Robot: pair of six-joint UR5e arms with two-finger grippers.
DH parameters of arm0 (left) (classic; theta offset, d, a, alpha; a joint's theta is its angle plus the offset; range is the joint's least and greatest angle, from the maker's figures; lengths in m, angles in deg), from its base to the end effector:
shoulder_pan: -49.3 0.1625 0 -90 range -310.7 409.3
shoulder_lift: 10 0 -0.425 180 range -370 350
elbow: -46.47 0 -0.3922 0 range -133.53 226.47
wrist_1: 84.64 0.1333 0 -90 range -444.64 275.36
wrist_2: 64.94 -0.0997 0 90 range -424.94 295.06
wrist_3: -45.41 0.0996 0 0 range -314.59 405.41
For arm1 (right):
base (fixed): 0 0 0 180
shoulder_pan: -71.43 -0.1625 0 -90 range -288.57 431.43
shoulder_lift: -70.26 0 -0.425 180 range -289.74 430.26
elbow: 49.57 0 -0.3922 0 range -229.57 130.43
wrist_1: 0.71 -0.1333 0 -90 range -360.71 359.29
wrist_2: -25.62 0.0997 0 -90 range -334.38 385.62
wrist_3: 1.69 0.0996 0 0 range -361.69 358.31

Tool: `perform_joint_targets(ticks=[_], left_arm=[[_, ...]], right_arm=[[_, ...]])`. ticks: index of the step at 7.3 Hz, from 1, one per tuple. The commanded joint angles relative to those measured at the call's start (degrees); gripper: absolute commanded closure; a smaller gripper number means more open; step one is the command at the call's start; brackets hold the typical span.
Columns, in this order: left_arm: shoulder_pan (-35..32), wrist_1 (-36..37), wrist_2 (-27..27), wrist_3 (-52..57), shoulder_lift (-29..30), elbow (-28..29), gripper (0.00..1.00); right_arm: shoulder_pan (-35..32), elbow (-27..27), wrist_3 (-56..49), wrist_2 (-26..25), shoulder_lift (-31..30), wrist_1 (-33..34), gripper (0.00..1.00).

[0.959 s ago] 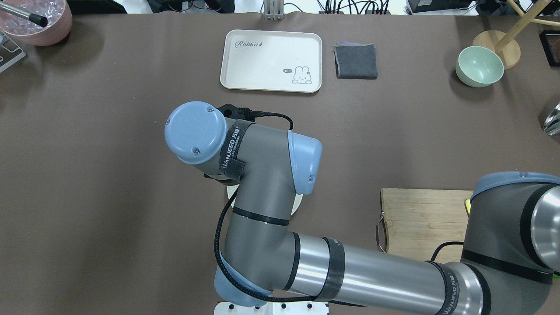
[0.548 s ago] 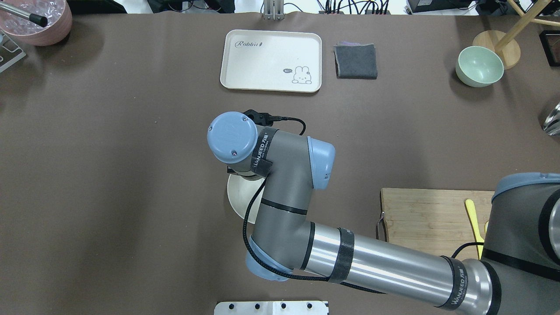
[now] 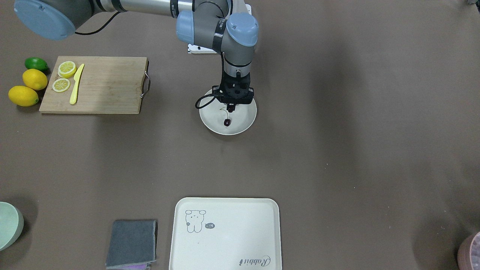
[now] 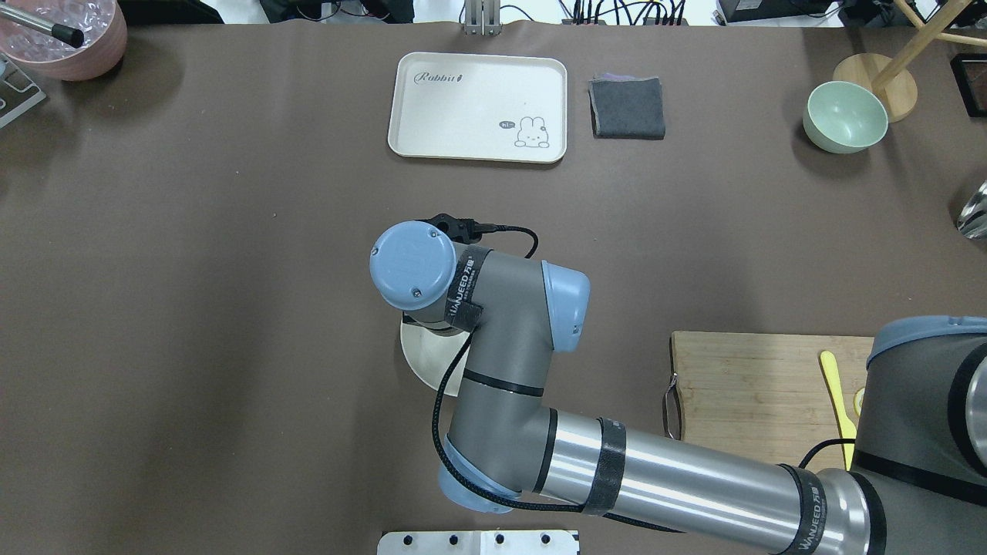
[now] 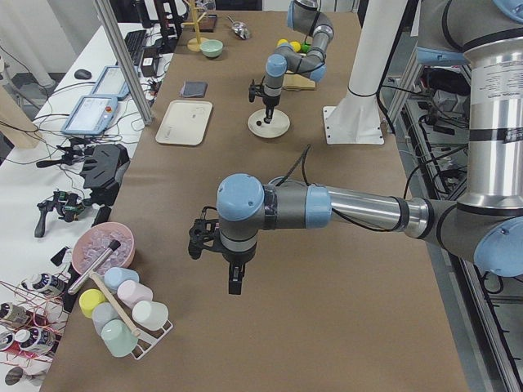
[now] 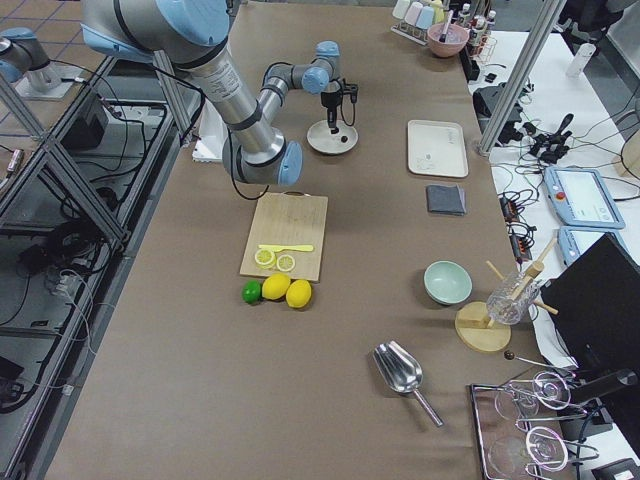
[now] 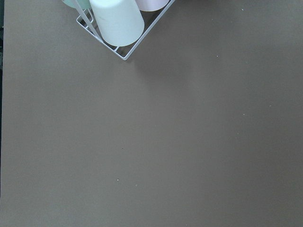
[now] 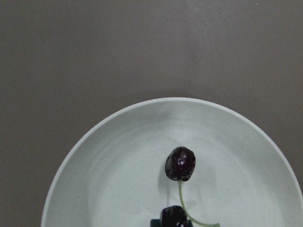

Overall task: Place red cherry on plate
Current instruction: 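Carry the cherries with the right gripper over the white plate and lower them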

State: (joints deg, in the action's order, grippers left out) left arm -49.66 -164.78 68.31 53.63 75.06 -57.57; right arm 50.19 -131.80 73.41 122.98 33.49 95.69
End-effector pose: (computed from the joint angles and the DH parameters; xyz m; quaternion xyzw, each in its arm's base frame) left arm -0.1343 -0.4338 0.5978 0.0489 0.3653 -0.0084 0.9296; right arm -0.6602 -0.3859 0.1512 0.0460 -0.3359 0.0306 0.9403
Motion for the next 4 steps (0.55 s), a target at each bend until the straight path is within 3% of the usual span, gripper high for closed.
perform_joint_targets(ticks=[1,2,4], left_arm=[[0.09,-0.02,0.00,-0.04,-0.07,0.15,0.02],[0.09,-0.02,0.00,-0.04,-0.07,0.15,0.02],[0.18,-0.10,0.00,-0.04,0.02,0.59,0.02]], right_arm=[[1.46,-0.03,0.31,-2.07,-0.57,-0.07,0.61],[1.90,-0.12,0.48,-2.43,-0.66,-0.16,0.51],[2.08,-0.73,0.57,-2.43,-0.58,0.10,0.01]])
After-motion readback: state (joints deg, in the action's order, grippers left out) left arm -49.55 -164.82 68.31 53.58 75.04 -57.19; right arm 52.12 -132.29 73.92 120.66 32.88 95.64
